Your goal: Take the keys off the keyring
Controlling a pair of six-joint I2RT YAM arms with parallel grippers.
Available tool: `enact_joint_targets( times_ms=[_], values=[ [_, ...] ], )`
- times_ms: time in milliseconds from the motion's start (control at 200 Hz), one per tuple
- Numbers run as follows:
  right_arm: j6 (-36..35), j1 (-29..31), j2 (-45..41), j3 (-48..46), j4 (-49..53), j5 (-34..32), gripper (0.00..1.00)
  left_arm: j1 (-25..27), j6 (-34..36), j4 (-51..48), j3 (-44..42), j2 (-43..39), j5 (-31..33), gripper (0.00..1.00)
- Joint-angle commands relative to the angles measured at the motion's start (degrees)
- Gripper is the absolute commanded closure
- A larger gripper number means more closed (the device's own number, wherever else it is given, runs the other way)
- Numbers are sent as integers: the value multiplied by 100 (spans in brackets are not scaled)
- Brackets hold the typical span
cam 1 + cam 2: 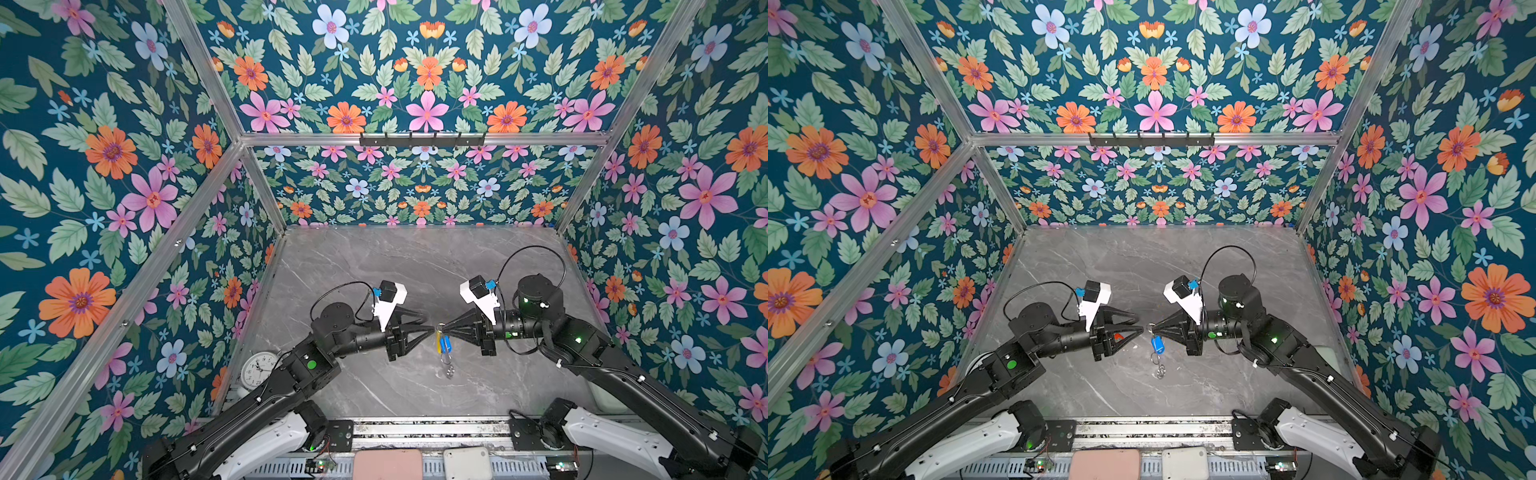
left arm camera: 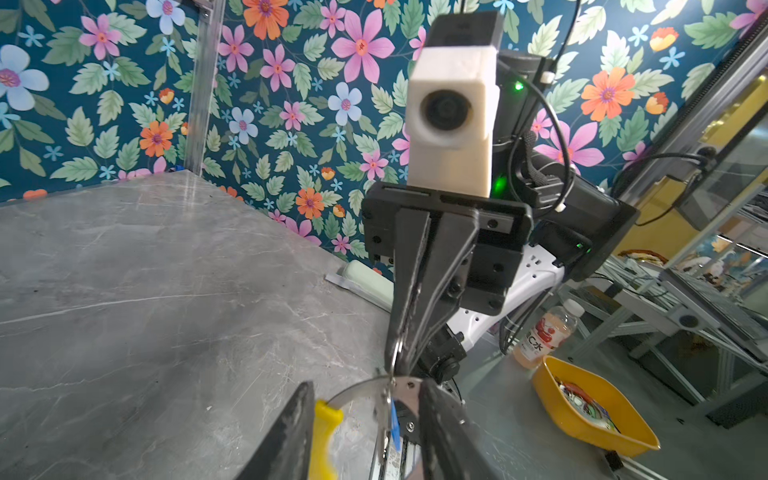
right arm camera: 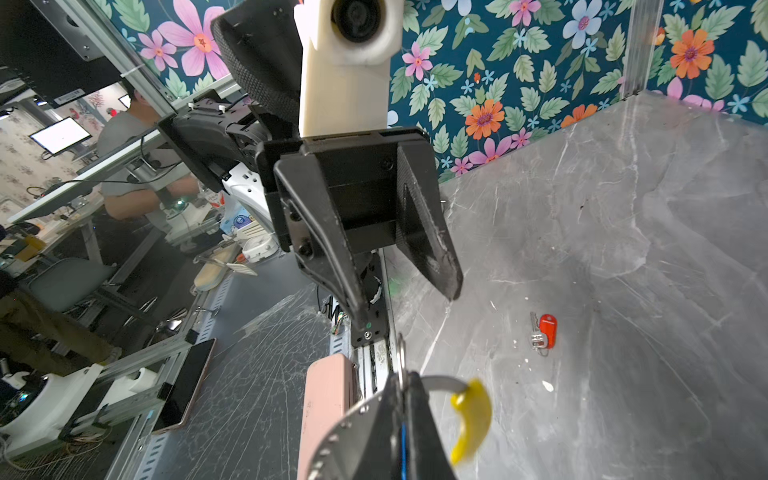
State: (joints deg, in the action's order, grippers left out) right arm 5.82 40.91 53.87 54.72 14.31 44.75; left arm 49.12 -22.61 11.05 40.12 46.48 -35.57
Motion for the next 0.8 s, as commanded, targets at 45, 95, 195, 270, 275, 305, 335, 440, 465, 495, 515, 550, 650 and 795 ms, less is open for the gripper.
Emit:
enact_joint_targets(
  times_ms=[45,95,195,270,275,305,335,440,465,495,515,550,650,795],
  values=[
    [-55,-3,2,34,-24,207,100,1,55,310,58,78,-417,61],
    [-55,5,7,33,-24,216,100,1,55,310,74,118,-473,63],
    [-38,4,3,13,-47,217,100,1,22,385,75,190,-550,66],
    [-19,3,1,4,-91,227,100,1,-21,436,80,262,-569,69],
    [-20,0,1,0,-93,227,100,1,-18,439,82,263,-571,69],
    [-7,2,3,-1,-118,227,100,1,-18,450,84,286,-582,70],
    [-2,5,14,-5,-126,235,100,1,-28,462,84,304,-599,72],
    [11,3,32,-13,-128,238,100,1,-54,557,75,322,-630,76],
    [7,3,31,-16,-142,235,100,1,-67,593,73,331,-643,77],
    [7,5,36,-31,-147,234,100,1,-85,615,69,344,-653,78],
    [7,-3,36,-25,-153,235,100,1,-91,625,73,352,-661,79],
    [7,1,32,-27,-150,232,100,1,-103,649,75,362,-685,81],
    [6,4,46,-31,-165,210,100,1,-136,688,63,406,-705,86],
    [20,5,49,-45,-216,167,100,1,-181,723,45,441,-745,84]
  ],
)
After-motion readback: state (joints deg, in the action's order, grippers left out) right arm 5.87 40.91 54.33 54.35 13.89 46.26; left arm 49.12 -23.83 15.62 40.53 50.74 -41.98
